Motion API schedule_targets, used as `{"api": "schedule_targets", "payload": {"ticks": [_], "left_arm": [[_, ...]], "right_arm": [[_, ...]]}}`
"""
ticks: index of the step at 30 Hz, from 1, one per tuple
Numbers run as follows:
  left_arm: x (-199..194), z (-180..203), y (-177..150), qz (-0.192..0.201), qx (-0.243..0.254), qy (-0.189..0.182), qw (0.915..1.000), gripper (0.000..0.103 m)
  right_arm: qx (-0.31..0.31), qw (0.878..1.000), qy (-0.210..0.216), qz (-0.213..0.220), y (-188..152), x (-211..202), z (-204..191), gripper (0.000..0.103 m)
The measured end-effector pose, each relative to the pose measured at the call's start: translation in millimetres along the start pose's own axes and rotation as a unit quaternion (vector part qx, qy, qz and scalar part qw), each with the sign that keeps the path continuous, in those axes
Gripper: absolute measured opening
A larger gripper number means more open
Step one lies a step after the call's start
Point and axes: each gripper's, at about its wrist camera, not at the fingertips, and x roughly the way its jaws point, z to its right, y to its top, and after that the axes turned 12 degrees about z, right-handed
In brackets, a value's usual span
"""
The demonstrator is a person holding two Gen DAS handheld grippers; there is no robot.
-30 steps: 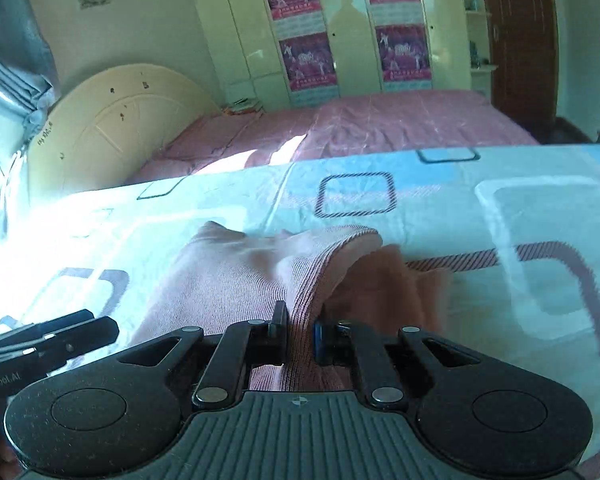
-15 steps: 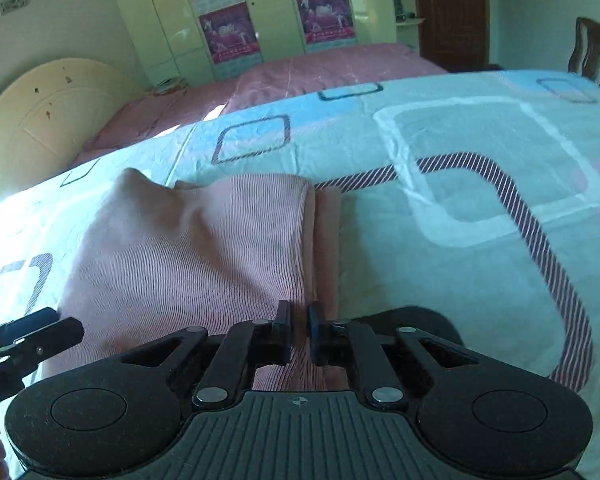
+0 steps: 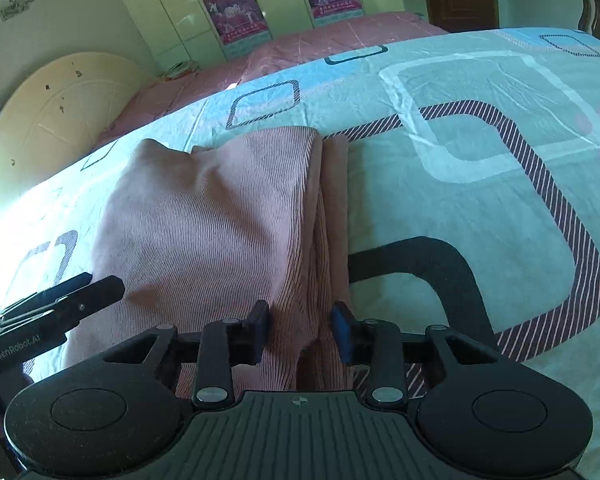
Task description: Fold small clothes
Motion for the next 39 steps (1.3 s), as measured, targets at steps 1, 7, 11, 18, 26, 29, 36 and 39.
{"api": "schedule_targets", "payload": {"ticks": [1,7,11,18,26,29,36,39], "left_arm": [[0.2,0.4,-0.2,0.0,0.0,0.0,1.0,0.07],[0.1,4.2,-1.5,0.0,0.012,0.002,0.9999,0.07],[-1.0,8.1,1.2,0.001,0.014,0.003,0.9999,0.07],[0.3,21.7,-2.3,-0.003,0.036,0.006,0.9993,0.072],[-2.1,-0.3,30.6,0.022,-0.007,0.013,0.9996,0.072],[4.1,-12.7,43.8,0.031,-0.014,0.024,0.9991,0.072],[11.5,-35.1,46.0,0.032,-0.033,0.037,0.9983,0.072],[18.3,-34.9,44.6,0.026,-0.039,0.03,0.9984,0.072]], "right_arm": [[-0.005,1.0,0.002,-0.003,-1.7,-1.1,-2.0,0.034],[-0.046,0.998,0.014,-0.033,-14.5,3.8,-10.8,0.004],[-0.098,0.995,-0.01,-0.014,-17.2,-3.1,-21.0,0.003],[-0.073,0.996,-0.013,-0.041,-16.8,-5.4,-0.2,0.004],[-0.045,0.999,0.011,0.001,25.3,8.2,-3.9,0.01],[-0.041,0.999,0.018,-0.01,35.4,19.4,-3.9,0.026],[-0.021,0.998,0.003,-0.058,9.8,-12.4,29.9,0.034],[0.004,0.999,-0.007,-0.053,12.2,-22.6,42.2,0.034]]}}
